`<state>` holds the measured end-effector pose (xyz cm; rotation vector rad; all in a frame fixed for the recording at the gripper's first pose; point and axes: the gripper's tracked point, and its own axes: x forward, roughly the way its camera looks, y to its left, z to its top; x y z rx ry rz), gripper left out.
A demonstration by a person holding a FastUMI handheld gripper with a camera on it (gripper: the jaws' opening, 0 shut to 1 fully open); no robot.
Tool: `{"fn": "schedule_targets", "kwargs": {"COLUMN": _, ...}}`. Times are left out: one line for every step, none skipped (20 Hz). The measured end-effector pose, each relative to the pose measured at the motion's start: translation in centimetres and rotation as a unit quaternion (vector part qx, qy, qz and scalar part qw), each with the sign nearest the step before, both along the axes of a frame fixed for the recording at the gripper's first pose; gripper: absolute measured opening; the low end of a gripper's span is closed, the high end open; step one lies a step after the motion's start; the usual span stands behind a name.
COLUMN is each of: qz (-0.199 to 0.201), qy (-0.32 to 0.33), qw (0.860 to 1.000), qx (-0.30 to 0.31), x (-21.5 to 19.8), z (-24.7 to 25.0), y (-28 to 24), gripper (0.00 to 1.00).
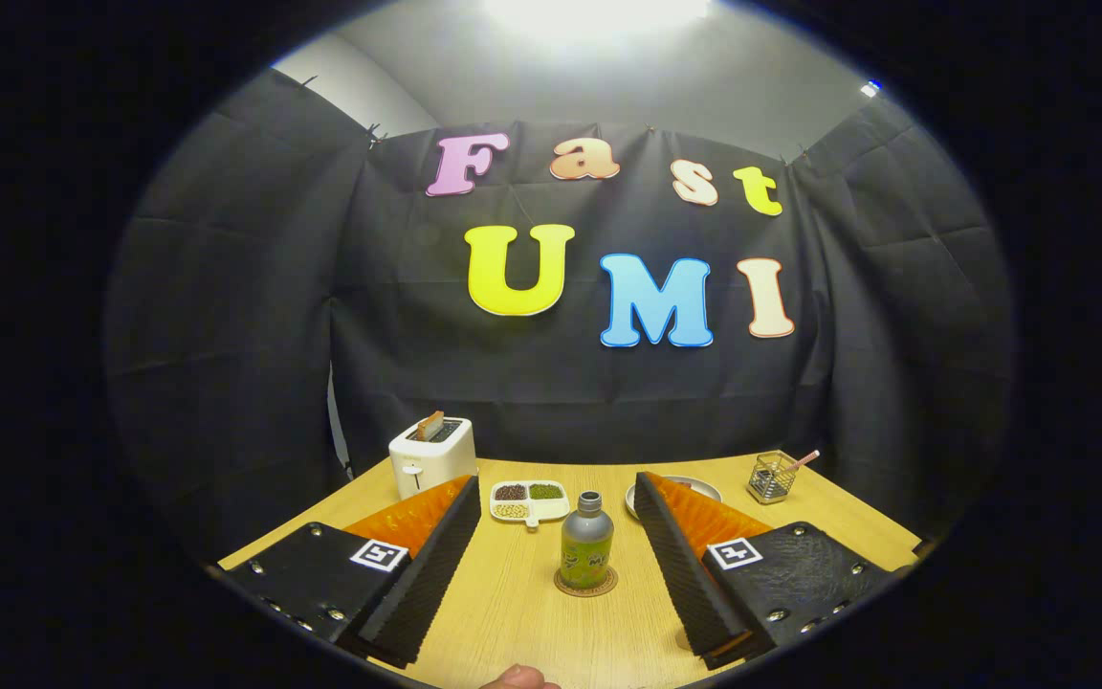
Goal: Take the bottle from table, then pour the juice into the cup, finally place the bottle on the coaster
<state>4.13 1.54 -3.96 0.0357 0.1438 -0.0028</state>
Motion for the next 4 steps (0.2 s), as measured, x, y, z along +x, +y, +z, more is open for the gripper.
{"fn": "schedule_targets", "kwargs": {"qz": 0.002, "qy": -0.001, "qw": 1.000, "qx": 0.002, "x": -0.25, "z": 0.08, "y": 0.19, "gripper": 0.98}}
{"fn": "schedule_targets", "kwargs": {"qz": 0.002, "qy": -0.002, "qw": 1.000, "qx": 0.002, "x": -0.44, "z": 0.11, "y": 0.27, "gripper": 0.98}}
{"fn": "schedule_targets", "kwargs": {"qz": 0.002, "qy": -0.002, "qw": 1.000, "qx": 0.000, "x": -0.62, "z": 0.16, "y": 0.28, "gripper": 0.98}}
{"fn": "schedule_targets", "kwargs": {"qz": 0.002, "qy": -0.003, "qw": 1.000, "qx": -0.003, "x": -0.77, "z": 0.23, "y": 0.31, "gripper": 0.98}}
